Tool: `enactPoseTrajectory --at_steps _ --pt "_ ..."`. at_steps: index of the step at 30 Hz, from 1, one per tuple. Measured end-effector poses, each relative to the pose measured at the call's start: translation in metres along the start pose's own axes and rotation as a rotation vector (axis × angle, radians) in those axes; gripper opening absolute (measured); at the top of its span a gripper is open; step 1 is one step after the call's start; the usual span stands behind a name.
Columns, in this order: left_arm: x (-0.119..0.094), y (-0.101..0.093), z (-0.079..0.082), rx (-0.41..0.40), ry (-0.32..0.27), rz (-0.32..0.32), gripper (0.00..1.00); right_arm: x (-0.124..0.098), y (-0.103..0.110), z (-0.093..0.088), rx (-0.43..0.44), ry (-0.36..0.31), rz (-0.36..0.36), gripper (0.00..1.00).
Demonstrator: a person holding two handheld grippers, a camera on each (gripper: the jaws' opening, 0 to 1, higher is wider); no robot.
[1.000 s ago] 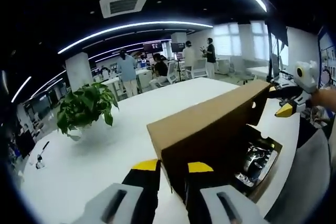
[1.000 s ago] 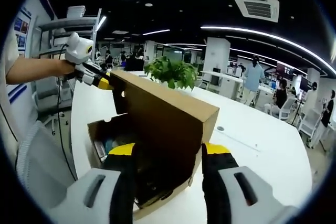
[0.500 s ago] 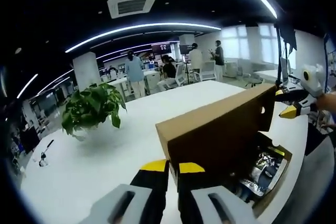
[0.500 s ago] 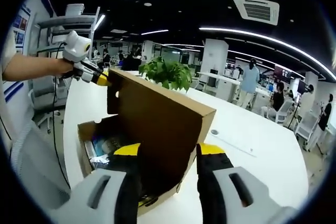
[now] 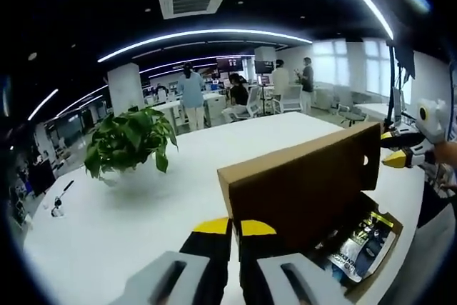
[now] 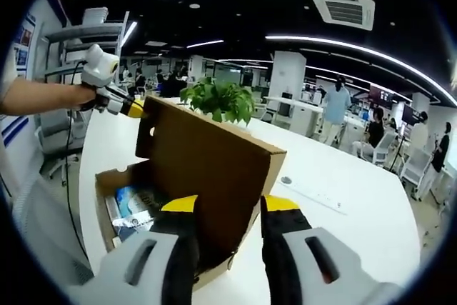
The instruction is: Operate the shoe box by opening the lid, removing the specified soft item, and placing it in the target area until the item is outside and the box remains undamaged.
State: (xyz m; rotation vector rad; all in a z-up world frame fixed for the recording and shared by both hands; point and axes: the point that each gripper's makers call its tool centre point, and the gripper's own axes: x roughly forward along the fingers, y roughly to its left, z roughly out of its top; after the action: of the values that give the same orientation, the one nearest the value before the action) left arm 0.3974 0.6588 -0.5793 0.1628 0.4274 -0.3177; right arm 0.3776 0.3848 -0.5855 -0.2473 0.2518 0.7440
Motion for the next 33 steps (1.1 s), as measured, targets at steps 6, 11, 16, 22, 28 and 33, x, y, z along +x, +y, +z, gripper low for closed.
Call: enactPoseTrajectory --at_steps 6,11,16,22,28,33 --pt "0.007 0.005 0.002 -0.012 0.000 0.000 0.01 0.003 -0.007 -0.010 0.033 0.030 -0.024 0.25" --pt "0.014 0.005 0.004 -0.017 0.001 0.000 0.01 0.003 -0.012 -0.030 0.068 0.079 -0.059 0.21" --pt "0.020 0.006 0.005 -0.020 0.003 -0.003 0.01 0.005 -0.014 -0.049 0.083 0.113 -0.088 0.17" --pt "0.027 0.008 0.005 -0.030 0.007 -0.009 0.01 0.013 -0.012 -0.064 0.111 0.133 -0.109 0.13" --pt "0.034 0.009 0.005 -0.030 0.015 -0.011 0.01 0.021 -0.014 -0.072 0.137 0.138 -0.130 0.07" --pt "0.040 0.010 0.004 -0.037 0.020 -0.012 0.01 0.024 -0.018 -0.077 0.123 0.154 -0.153 0.03"
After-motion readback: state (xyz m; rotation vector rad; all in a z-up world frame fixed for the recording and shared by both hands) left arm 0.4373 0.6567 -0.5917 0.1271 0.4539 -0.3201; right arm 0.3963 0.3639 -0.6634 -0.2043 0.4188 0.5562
